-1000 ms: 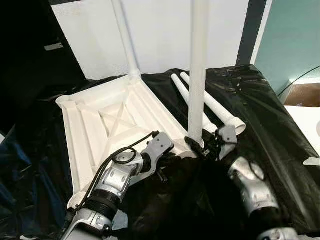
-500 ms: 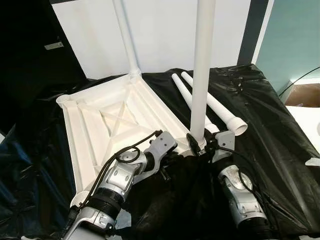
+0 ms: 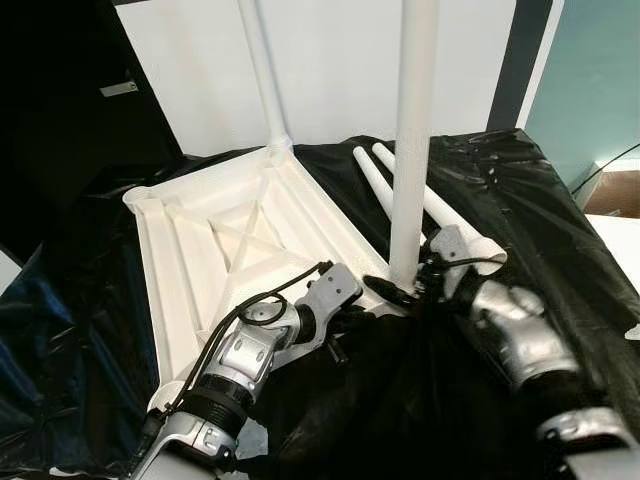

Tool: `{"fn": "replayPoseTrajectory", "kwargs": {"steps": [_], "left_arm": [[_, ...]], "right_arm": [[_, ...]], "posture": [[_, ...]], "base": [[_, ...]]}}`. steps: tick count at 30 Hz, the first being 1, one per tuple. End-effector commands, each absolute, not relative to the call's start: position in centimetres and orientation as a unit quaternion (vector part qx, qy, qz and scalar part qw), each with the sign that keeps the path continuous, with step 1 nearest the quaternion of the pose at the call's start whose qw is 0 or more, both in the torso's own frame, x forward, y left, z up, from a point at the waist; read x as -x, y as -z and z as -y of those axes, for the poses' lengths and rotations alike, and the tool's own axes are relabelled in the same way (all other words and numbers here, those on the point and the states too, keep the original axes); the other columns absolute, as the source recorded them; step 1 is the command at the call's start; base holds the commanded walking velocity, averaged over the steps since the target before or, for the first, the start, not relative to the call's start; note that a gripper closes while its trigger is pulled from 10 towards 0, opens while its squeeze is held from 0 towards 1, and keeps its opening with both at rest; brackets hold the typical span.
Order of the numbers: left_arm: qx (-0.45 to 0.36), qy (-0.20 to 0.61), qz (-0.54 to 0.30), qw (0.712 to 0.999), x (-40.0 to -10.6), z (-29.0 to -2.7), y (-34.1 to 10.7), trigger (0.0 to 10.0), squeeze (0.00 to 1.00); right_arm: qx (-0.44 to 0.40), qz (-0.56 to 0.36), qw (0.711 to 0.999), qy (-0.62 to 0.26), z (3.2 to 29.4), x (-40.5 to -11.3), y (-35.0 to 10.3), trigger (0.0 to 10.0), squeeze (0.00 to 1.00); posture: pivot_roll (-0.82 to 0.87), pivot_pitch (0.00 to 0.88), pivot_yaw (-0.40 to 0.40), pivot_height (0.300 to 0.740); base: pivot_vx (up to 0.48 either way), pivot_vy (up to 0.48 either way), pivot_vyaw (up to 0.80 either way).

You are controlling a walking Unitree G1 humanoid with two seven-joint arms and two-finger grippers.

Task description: Building children table

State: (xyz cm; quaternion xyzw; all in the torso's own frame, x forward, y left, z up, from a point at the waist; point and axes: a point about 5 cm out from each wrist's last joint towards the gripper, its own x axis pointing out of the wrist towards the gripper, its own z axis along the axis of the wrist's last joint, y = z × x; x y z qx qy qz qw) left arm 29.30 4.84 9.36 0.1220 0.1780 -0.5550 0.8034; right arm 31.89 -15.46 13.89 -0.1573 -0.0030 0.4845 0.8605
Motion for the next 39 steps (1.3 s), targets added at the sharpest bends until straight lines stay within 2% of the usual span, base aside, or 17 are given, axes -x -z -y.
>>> {"fn": "replayPoseTrajectory", "kwargs": {"steps": [1, 6, 7, 9, 15, 17, 18, 19, 20, 21, 22, 26, 30, 31, 35, 36, 39], "left_arm": [[-0.086, 0.545, -0.258, 0.793, -27.5, -5.6, -5.4, 10.0, 0.00], [-0.087, 0.540, -0.260, 0.796, -27.4, -6.0, -5.3, 10.0, 0.00], [-0.086, 0.540, -0.261, 0.796, -27.3, -6.0, -5.3, 10.0, 0.00], [-0.086, 0.540, -0.261, 0.796, -27.3, -6.1, -5.3, 10.0, 0.00], [-0.087, 0.539, -0.262, 0.795, -27.3, -6.1, -5.2, 10.0, 0.00], [-0.087, 0.539, -0.262, 0.796, -27.3, -6.1, -5.2, 10.0, 0.00], [-0.087, 0.539, -0.262, 0.796, -27.3, -6.1, -5.2, 10.0, 0.00], [-0.087, 0.540, -0.262, 0.795, -27.3, -6.0, -5.2, 10.0, 0.00], [-0.087, 0.540, -0.262, 0.795, -27.3, -6.0, -5.2, 10.0, 0.00], [-0.086, 0.542, -0.262, 0.794, -27.2, -5.9, -5.2, 10.0, 0.00], [-0.087, 0.543, -0.262, 0.794, -27.3, -5.8, -5.2, 10.0, 0.00], [-0.087, 0.544, -0.261, 0.793, -27.4, -5.8, -5.3, 10.0, 0.00], [-0.089, 0.544, -0.262, 0.792, -27.3, -5.9, -5.2, 10.0, 0.00], [-0.089, 0.544, -0.262, 0.792, -27.3, -5.9, -5.2, 10.0, 0.00], [-0.089, 0.545, -0.262, 0.791, -27.3, -5.9, -5.2, 10.0, 0.00], [-0.089, 0.544, -0.262, 0.792, -27.2, -5.9, -5.1, 10.0, 0.00], [-0.089, 0.542, -0.261, 0.794, -27.2, -6.0, -5.1, 10.0, 0.00]], "right_arm": [[0.154, -0.036, 0.830, -0.535, 14.7, -31.4, -12.7, 10.0, 0.00], [0.180, -0.067, 0.814, -0.549, 15.9, -31.9, -12.8, 10.0, 0.00], [0.177, -0.064, 0.814, -0.550, 16.0, -32.1, -13.0, 0.1, 0.00], [0.175, -0.062, 0.814, -0.551, 16.0, -32.2, -13.2, 0.0, 0.00], [0.126, -0.034, 0.826, -0.548, 14.7, -31.8, -13.2, 0.0, 0.00], [0.075, 0.043, 0.877, -0.472, 11.2, -31.0, -13.5, 0.0, 0.00], [0.075, 0.043, 0.877, -0.472, 11.2, -31.0, -13.5, 0.0, 0.00], [0.049, 0.070, 0.901, -0.426, 10.1, -30.7, -13.7, 0.0, 0.00], [0.049, 0.070, 0.901, -0.426, 10.1, -30.7, -13.7, 0.0, 0.00], [0.025, 0.094, 0.923, -0.372, 9.5, -30.5, -13.7, 0.0, 0.00], [0.001, 0.112, 0.943, -0.313, 9.6, -30.6, -13.7, 0.0, 0.00], [-0.025, 0.147, 0.965, -0.217, 10.4, -30.5, -13.8, 0.0, 0.00], [-0.019, 0.139, 0.970, -0.196, 10.7, -30.5, -13.5, 0.0, 0.00], [-0.020, 0.135, 0.971, -0.198, 10.6, -30.4, -13.5, 10.0, 0.00], [-0.020, 0.132, 0.970, -0.201, 10.6, -30.4, -13.5, 10.0, 0.00], [-0.035, 0.123, 0.969, -0.214, 10.4, -30.0, -13.3, 10.0, 1.00], [-0.025, 0.111, 0.967, -0.227, 10.1, -29.8, -12.9, 10.0, 1.00]], "posture": [[-0.01, 0.000, 0.068, 0.740], [0.00, 0.000, 0.068, 0.740], [0.00, 0.000, 0.068, 0.740], [0.00, 0.000, 0.068, 0.740], [0.00, 0.000, 0.068, 0.740], [0.01, 0.000, 0.065, 0.740], [0.01, 0.000, 0.065, 0.740], [0.01, 0.000, 0.065, 0.740], [0.01, 0.000, 0.065, 0.740], [0.01, 0.000, 0.065, 0.740], [0.00, 0.000, 0.072, 0.740], [0.00, 0.000, 0.076, 0.740], [0.00, 0.000, 0.076, 0.740], [-0.01, 0.000, 0.079, 0.740], [-0.01, 0.000, 0.080, 0.740], [-0.01, 0.000, 0.079, 0.740], [-0.01, 0.000, 0.076, 0.740]], "base": [[0.000, 0.000, 0.00], [0.000, 0.000, 0.00], [0.000, 0.000, 0.00], [0.000, 0.000, 0.00], [0.000, 0.000, 0.00], [0.000, 0.000, 0.00], [0.000, 0.000, 0.00], [0.000, 0.000, 0.00], [0.000, 0.000, 0.00], [0.000, 0.000, 0.00], [0.000, 0.000, 0.00], [0.000, 0.000, 0.00], [0.000, 0.000, 0.00], [0.000, 0.000, 0.00], [0.000, 0.000, 0.00], [0.000, 0.000, 0.00], [0.000, 0.000, 0.00]]}}
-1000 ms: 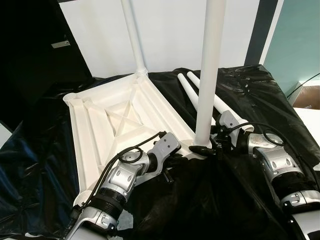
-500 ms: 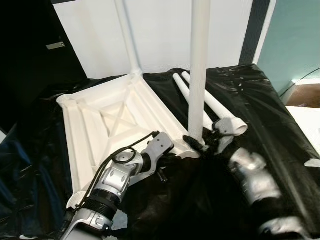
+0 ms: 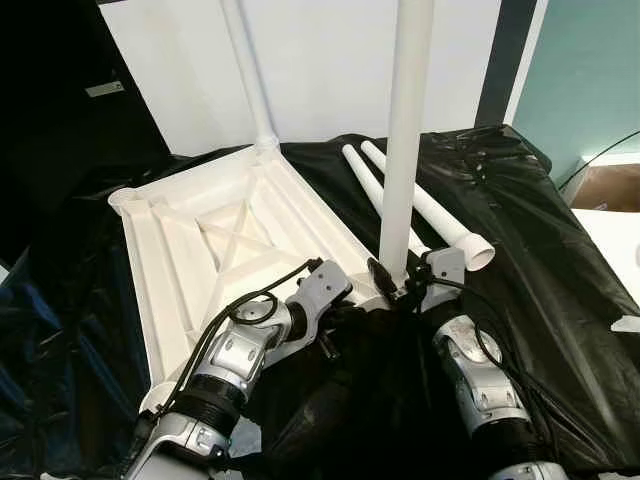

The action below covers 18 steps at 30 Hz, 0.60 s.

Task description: Building children table

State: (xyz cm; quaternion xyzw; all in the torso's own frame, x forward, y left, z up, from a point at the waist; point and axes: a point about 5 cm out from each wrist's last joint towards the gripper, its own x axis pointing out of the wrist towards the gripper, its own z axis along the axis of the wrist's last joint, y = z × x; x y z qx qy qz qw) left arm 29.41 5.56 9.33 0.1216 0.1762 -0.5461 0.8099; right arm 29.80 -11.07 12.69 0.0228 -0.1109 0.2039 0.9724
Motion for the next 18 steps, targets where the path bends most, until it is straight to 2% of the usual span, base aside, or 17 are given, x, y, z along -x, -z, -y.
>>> {"fn": "replayPoseTrajectory", "kwargs": {"steps": [1, 4, 6, 7, 8, 9, 15, 16, 18], "left_arm": [[-0.089, 0.536, -0.252, 0.801, -27.4, -6.0, -5.1, 10.0, 0.00], [-0.089, 0.532, -0.245, 0.806, -27.5, -6.0, -5.2, 10.0, 0.00], [-0.031, 0.512, -0.175, 0.840, -28.7, -6.1, -6.9, 10.0, 0.00], [-0.031, 0.512, -0.175, 0.840, -28.7, -6.1, -6.9, 10.0, 0.00], [-0.010, 0.505, -0.140, 0.852, -29.0, -6.2, -7.8, 10.0, 0.25], [0.010, 0.496, -0.117, 0.860, -29.2, -6.5, -8.4, 10.0, 1.00], [0.019, 0.477, -0.096, 0.874, -29.3, -7.2, -8.8, 10.0, 1.00], [0.017, 0.471, -0.094, 0.877, -29.3, -7.4, -8.9, 10.0, 0.00], [0.018, 0.466, -0.088, 0.880, -29.2, -7.7, -9.1, 10.0, 0.00]], "right_arm": [[-0.020, 0.104, 0.965, -0.240, 10.1, -29.5, -12.7, 10.0, 0.00], [-0.017, 0.102, 0.963, -0.248, 10.1, -29.3, -12.6, 10.0, 0.00], [-0.017, 0.097, 0.962, -0.255, 10.6, -28.8, -12.3, 10.0, 0.00], [-0.017, 0.097, 0.962, -0.255, 10.6, -28.8, -12.3, 10.0, 0.00], [-0.019, 0.094, 0.962, -0.256, 10.9, -28.6, -12.1, 10.0, 0.00], [-0.021, 0.087, 0.962, -0.258, 11.2, -28.4, -11.9, 10.0, 0.00], [-0.022, 0.063, 0.961, -0.269, 11.8, -27.6, -11.2, 10.0, 0.00], [-0.023, 0.038, 0.957, -0.288, 12.0, -27.1, -10.8, 10.0, 0.00], [-0.024, 0.010, 0.951, -0.308, 12.2, -26.6, -10.3, 10.0, 0.00]], "posture": [[-0.01, 0.000, 0.074, 0.740], [-0.01, 0.000, 0.074, 0.740], [-0.02, 0.000, 0.070, 0.740], [-0.02, 0.000, 0.070, 0.740], [-0.02, 0.000, 0.070, 0.740], [-0.02, 0.000, 0.070, 0.740], [-0.02, 0.000, 0.072, 0.740], [-0.02, 0.000, 0.074, 0.740], [-0.02, 0.000, 0.078, 0.740]], "base": [[0.000, 0.000, 0.00], [0.000, 0.000, 0.00], [0.000, 0.000, 0.00], [0.000, 0.000, 0.00], [0.000, 0.000, 0.00], [0.000, 0.000, 0.00], [0.000, 0.000, 0.00], [0.000, 0.000, 0.00], [0.000, 0.000, 0.00]]}}
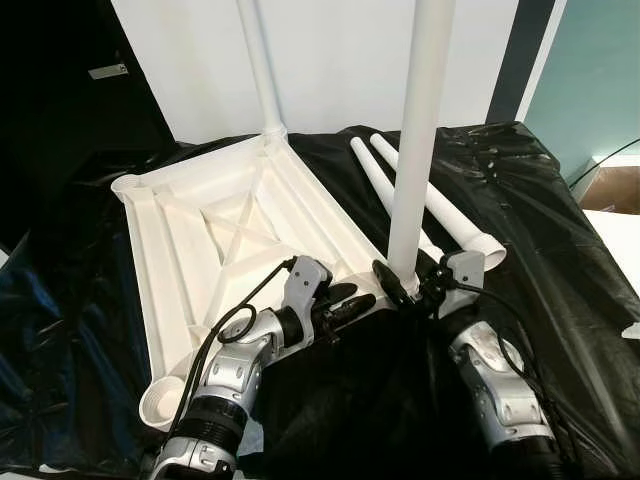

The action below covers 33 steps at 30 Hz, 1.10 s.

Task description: Building children table

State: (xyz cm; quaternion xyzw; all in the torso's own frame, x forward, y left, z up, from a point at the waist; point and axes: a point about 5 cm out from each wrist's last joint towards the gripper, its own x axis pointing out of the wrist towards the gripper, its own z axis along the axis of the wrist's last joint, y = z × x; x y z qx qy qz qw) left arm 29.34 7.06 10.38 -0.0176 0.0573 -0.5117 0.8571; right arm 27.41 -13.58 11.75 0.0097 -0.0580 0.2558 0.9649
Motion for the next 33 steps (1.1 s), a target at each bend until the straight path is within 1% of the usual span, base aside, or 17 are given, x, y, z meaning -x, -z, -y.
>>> {"fn": "replayPoseTrajectory", "kwargs": {"steps": [1, 3, 6, 10, 14, 20, 21, 22, 23, 24, 25, 26, 27, 28, 29, 31, 33], "left_arm": [[0.022, 0.463, -0.080, 0.883, -29.1, -8.0, -9.4, 10.0, 0.00], [0.031, 0.462, -0.062, 0.884, -28.9, -8.4, -10.2, 10.0, 0.00], [0.037, 0.463, -0.046, 0.884, -28.8, -8.7, -10.9, 10.0, 0.00], [0.054, 0.471, 0.015, 0.880, -28.4, -9.9, -12.7, 10.0, 0.00], [0.059, 0.487, 0.044, 0.870, -27.8, -10.7, -13.7, 10.0, 0.00], [0.031, 0.471, 0.025, 0.881, -28.0, -11.1, -13.5, 10.0, 0.00], [0.006, 0.467, 0.000, 0.884, -28.1, -11.3, -13.0, 10.0, 0.00], [0.006, 0.467, 0.000, 0.884, -28.1, -11.3, -13.0, 10.0, 0.00], [-0.020, 0.473, -0.034, 0.880, -27.9, -11.6, -12.2, 10.0, 0.00], [-0.044, 0.487, -0.069, 0.870, -27.4, -12.0, -11.3, 10.0, 0.00], [-0.044, 0.487, -0.069, 0.870, -27.4, -12.0, -11.3, 10.0, 0.00], [-0.063, 0.498, -0.102, 0.859, -26.9, -12.3, -10.5, 10.0, 0.00], [-0.063, 0.498, -0.102, 0.859, -26.9, -12.3, -10.5, 10.0, 0.00], [-0.084, 0.503, -0.134, 0.850, -26.5, -12.8, -9.7, 10.0, 0.00], [-0.101, 0.502, -0.159, 0.844, -26.3, -13.1, -9.1, 10.0, 0.00], [-0.101, 0.502, -0.159, 0.844, -26.3, -13.1, -9.1, 10.0, 0.00], [-0.111, 0.490, -0.204, 0.840, -26.4, -13.7, -8.3, 10.0, 0.00]], "right_arm": [[-0.023, -0.012, 0.944, -0.329, 12.3, -25.9, -10.0, 10.0, 0.00], [-0.012, -0.037, 0.932, -0.360, 12.6, -25.0, -9.8, 10.0, 0.00], [-0.005, -0.046, 0.928, -0.369, 13.0, -24.6, -9.8, 10.0, 0.00], [0.006, -0.052, 0.932, -0.358, 13.9, -24.2, -9.8, 10.0, 0.00], [0.011, -0.046, 0.940, -0.338, 14.3, -24.5, -10.1, 10.0, 0.00], [0.021, -0.048, 0.939, -0.339, 14.3, -24.6, -10.8, 10.0, 0.00], [0.028, -0.049, 0.938, -0.342, 14.3, -24.6, -11.1, 10.0, 0.00], [0.028, -0.049, 0.938, -0.342, 14.3, -24.6, -11.1, 10.0, 0.00], [0.036, -0.049, 0.937, -0.343, 14.5, -24.6, -11.4, 10.0, 0.00], [0.044, -0.049, 0.936, -0.346, 14.6, -24.6, -11.7, 4.9, 0.00], [0.044, -0.049, 0.936, -0.346, 14.6, -24.6, -11.7, 4.9, 0.00], [0.049, -0.047, 0.934, -0.350, 14.8, -24.5, -11.9, 4.9, 0.00], [0.049, -0.047, 0.934, -0.350, 14.8, -24.5, -11.9, 4.9, 0.00], [0.053, -0.045, 0.932, -0.355, 14.9, -24.4, -12.1, 4.6, 0.00], [0.056, -0.043, 0.931, -0.357, 15.0, -24.4, -12.3, 4.6, 0.00], [0.056, -0.043, 0.931, -0.357, 15.0, -24.4, -12.3, 4.6, 0.00], [0.061, -0.040, 0.931, -0.358, 15.0, -24.5, -12.6, 10.0, 0.00]], "posture": [[-0.03, 0.000, 0.084, 0.740], [-0.03, 0.000, 0.086, 0.740], [-0.04, 0.000, 0.093, 0.740], [-0.05, 0.000, 0.099, 0.740], [-0.05, 0.000, 0.104, 0.740], [-0.05, 0.000, 0.104, 0.740], [-0.05, 0.000, 0.101, 0.740], [-0.05, 0.000, 0.101, 0.740], [-0.05, 0.000, 0.101, 0.740], [-0.05, 0.000, 0.098, 0.740], [-0.05, 0.000, 0.098, 0.740], [-0.05, 0.000, 0.098, 0.740], [-0.05, 0.000, 0.098, 0.740], [-0.05, 0.000, 0.098, 0.740], [-0.05, 0.000, 0.098, 0.740], [-0.05, 0.000, 0.098, 0.740], [-0.06, 0.000, 0.099, 0.740]], "base": [[0.000, 0.000, 0.00], [0.000, 0.000, 0.00], [0.000, 0.000, 0.00], [0.000, 0.000, 0.00], [0.000, 0.000, 0.00], [0.000, 0.000, 0.00], [0.000, 0.000, 0.00], [0.000, 0.000, 0.00], [0.000, 0.000, 0.00], [0.000, 0.000, 0.00], [0.000, 0.000, 0.00], [0.000, 0.000, 0.00], [0.000, 0.000, 0.00], [0.000, 0.000, 0.00], [0.000, 0.000, 0.00], [0.000, 0.000, 0.00], [0.000, 0.000, 0.00]]}}
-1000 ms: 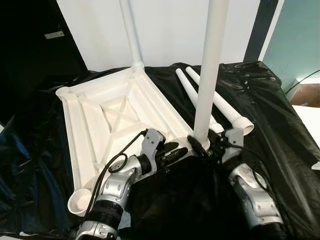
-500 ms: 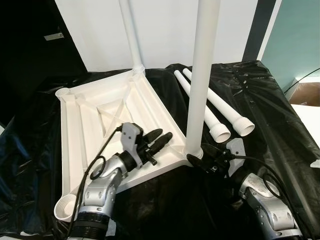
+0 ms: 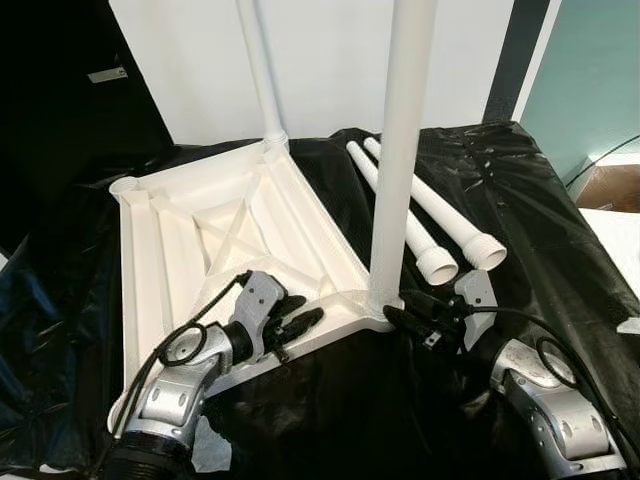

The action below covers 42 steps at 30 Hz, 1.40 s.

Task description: Building children table

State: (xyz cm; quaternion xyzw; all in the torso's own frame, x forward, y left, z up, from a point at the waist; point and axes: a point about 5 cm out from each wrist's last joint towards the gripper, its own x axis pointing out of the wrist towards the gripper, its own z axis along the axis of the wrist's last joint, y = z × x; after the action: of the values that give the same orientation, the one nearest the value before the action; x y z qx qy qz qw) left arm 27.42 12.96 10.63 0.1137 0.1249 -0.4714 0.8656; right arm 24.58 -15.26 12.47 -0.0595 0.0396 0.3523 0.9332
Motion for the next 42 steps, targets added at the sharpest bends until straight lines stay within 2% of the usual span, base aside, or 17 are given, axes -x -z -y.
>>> {"fn": "replayPoseTrajectory", "kwargs": {"steps": [1, 4, 10, 17, 18, 19, 20, 21, 22, 26, 29, 31, 38, 41, 42], "left_arm": [[-0.111, 0.490, -0.204, 0.840, -26.4, -13.7, -8.3, 10.0, 0.00], [-0.115, 0.480, -0.216, 0.842, -26.7, -13.7, -8.1, 10.0, 0.00], [-0.145, 0.406, -0.250, 0.867, -28.7, -13.2, -7.3, 10.0, 0.00], [-0.120, 0.388, -0.231, 0.884, -29.6, -12.0, -8.2, 10.0, 0.00], [-0.100, 0.385, -0.220, 0.891, -29.9, -11.7, -8.7, 9.2, 0.00], [-0.100, 0.385, -0.220, 0.891, -29.9, -11.7, -8.7, 9.2, 0.00], [-0.088, 0.379, -0.211, 0.897, -30.3, -11.5, -9.1, 7.6, 0.00], [-0.080, 0.371, -0.206, 0.902, -30.7, -11.3, -9.4, 4.4, 0.00], [-0.069, 0.361, -0.206, 0.907, -31.1, -11.1, -9.6, 0.0, 0.00], [-0.062, 0.351, -0.206, 0.912, -31.4, -10.9, -9.7, 0.0, 0.00], [-0.034, 0.309, -0.202, 0.929, -32.5, -10.7, -10.0, 0.0, 0.00], [-0.012, 0.242, -0.194, 0.951, -33.8, -10.9, -10.4, 0.0, 0.00], [-0.008, 0.191, -0.190, 0.963, -34.5, -11.5, -10.5, 0.0, 0.00], [-0.006, 0.089, -0.178, 0.980, -35.5, -13.8, -10.7, 0.0, 0.00], [-0.006, 0.089, -0.178, 0.980, -35.5, -13.8, -10.7, 0.0, 0.00]], "right_arm": [[0.061, -0.040, 0.931, -0.358, 15.0, -24.5, -12.6, 10.0, 0.00], [0.061, -0.039, 0.931, -0.357, 14.9, -24.6, -12.8, 10.0, 0.00], [0.056, -0.040, 0.927, -0.368, 13.9, -24.7, -12.9, 10.0, 0.00], [0.055, -0.048, 0.922, -0.381, 13.7, -24.5, -12.7, 10.0, 0.00], [0.055, -0.052, 0.920, -0.386, 13.6, -24.4, -12.7, 10.0, 0.00], [0.055, -0.052, 0.920, -0.386, 13.6, -24.4, -12.7, 10.0, 0.00], [0.058, -0.056, 0.917, -0.391, 13.6, -24.2, -12.5, 10.0, 0.00], [0.062, -0.061, 0.915, -0.395, 13.5, -24.2, -12.3, 10.0, 0.00], [0.067, -0.064, 0.913, -0.398, 13.5, -24.2, -12.2, 10.0, 0.00], [0.072, -0.064, 0.911, -0.400, 13.5, -24.3, -12.1, 10.0, 0.00], [0.076, -0.061, 0.912, -0.399, 13.5, -24.7, -12.3, 10.0, 0.00], [0.074, -0.057, 0.912, -0.398, 13.2, -24.9, -12.5, 10.0, 0.00], [0.073, -0.057, 0.911, -0.403, 12.8, -24.7, -12.4, 10.0, 0.00], [0.071, -0.059, 0.909, -0.407, 12.6, -24.4, -12.2, 10.0, 0.00], [0.071, -0.059, 0.909, -0.407, 12.6, -24.4, -12.2, 10.0, 0.00]], "posture": [[-0.06, 0.000, 0.099, 0.740], [-0.06, 0.000, 0.099, 0.740], [-0.05, 0.000, 0.101, 0.740], [-0.05, 0.000, 0.105, 0.740], [-0.05, 0.000, 0.106, 0.740], [-0.05, 0.000, 0.106, 0.740], [-0.06, 0.000, 0.107, 0.740], [-0.06, 0.000, 0.109, 0.740], [-0.06, 0.000, 0.111, 0.740], [-0.06, 0.000, 0.111, 0.740], [-0.05, 0.000, 0.109, 0.740], [-0.05, 0.000, 0.108, 0.740], [-0.05, 0.000, 0.108, 0.740], [-0.06, 0.000, 0.111, 0.740], [-0.06, 0.000, 0.111, 0.740]], "base": [[0.000, 0.000, 0.00], [0.000, 0.000, 0.00], [0.000, 0.000, 0.00], [0.000, 0.000, 0.00], [0.000, 0.000, 0.00], [0.000, 0.000, 0.00], [0.000, 0.000, 0.00], [0.000, 0.000, 0.00], [0.000, 0.000, 0.00], [0.000, 0.000, 0.00], [0.000, 0.000, 0.00], [0.000, 0.000, 0.00], [0.000, 0.000, 0.00], [0.000, 0.000, 0.00], [0.000, 0.000, 0.00]]}}
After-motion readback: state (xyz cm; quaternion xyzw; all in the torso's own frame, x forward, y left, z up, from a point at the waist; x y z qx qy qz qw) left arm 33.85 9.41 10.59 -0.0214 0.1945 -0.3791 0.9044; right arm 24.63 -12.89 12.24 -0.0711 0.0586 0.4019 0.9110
